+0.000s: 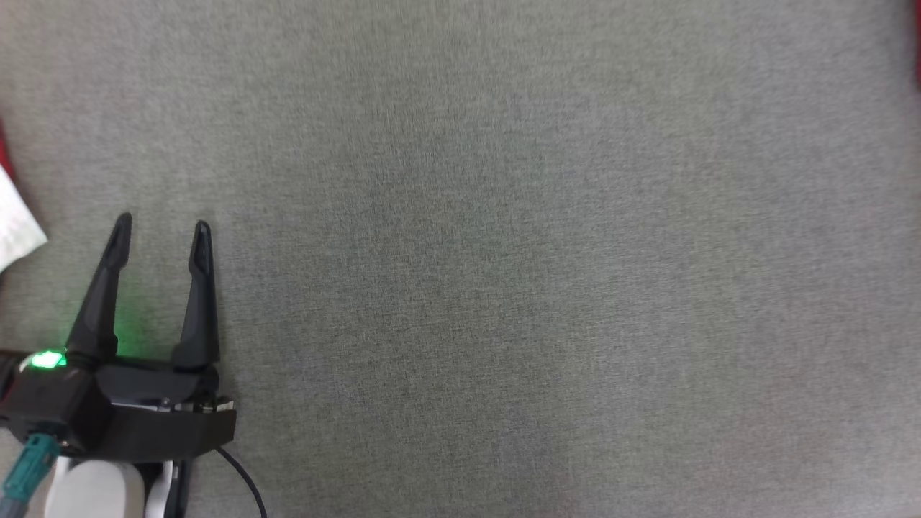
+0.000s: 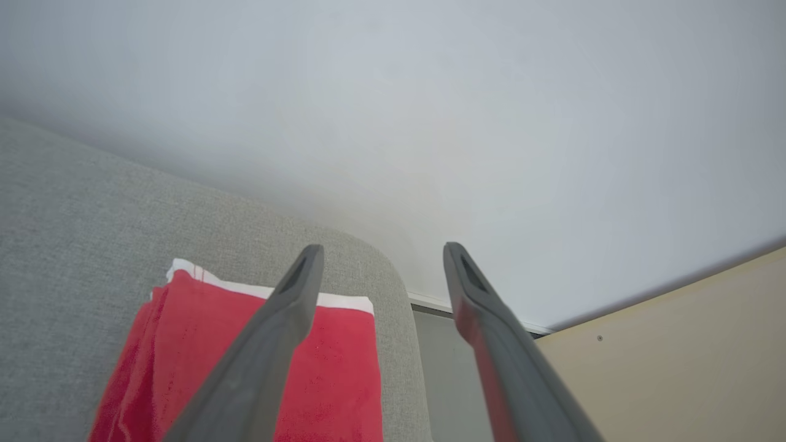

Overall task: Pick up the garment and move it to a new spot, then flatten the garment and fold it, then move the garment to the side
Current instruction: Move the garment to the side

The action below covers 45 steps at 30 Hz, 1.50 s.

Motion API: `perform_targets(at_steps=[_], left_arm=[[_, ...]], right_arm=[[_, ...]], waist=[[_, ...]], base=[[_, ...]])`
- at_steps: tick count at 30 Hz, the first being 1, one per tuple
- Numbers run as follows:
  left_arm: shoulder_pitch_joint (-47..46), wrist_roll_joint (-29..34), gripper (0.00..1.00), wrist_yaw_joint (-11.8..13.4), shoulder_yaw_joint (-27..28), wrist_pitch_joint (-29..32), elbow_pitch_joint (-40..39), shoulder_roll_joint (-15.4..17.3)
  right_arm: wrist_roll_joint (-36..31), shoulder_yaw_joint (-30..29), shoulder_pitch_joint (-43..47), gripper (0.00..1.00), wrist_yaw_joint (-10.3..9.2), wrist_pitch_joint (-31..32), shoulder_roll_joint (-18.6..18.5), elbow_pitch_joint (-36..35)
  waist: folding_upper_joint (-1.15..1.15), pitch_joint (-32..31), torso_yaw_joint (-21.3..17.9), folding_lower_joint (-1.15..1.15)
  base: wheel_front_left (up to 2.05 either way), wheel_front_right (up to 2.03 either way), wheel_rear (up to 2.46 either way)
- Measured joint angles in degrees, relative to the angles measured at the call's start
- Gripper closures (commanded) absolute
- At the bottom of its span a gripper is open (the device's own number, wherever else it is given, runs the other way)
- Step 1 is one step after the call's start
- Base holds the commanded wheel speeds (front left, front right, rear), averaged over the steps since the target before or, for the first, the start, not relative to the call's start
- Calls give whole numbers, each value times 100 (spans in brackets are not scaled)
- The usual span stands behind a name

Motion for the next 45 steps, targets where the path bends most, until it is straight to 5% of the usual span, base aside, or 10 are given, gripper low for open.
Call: perform_targets(at_steps=[14,30,45], left_arm=[[819,-57,0,48,435,7,392,-341],[1321,-36,0,40,591,7,623,-597],[1413,-30,0,-4,519,7,821,-689]], right_arm=[[247,-871,1489,0,0,-1259,1346,-853],[-223,-2150,4868,0,0,-1336,2666,-3104],[-345,-2646,6476,0,0,-1324,3331,-3961]], waist=[[0,-1179,27,-1],[-1,-2490,98,-2],[-2,-2898,316,-1]], base=[[0,0,0],[0,0,0],[0,0,0]])
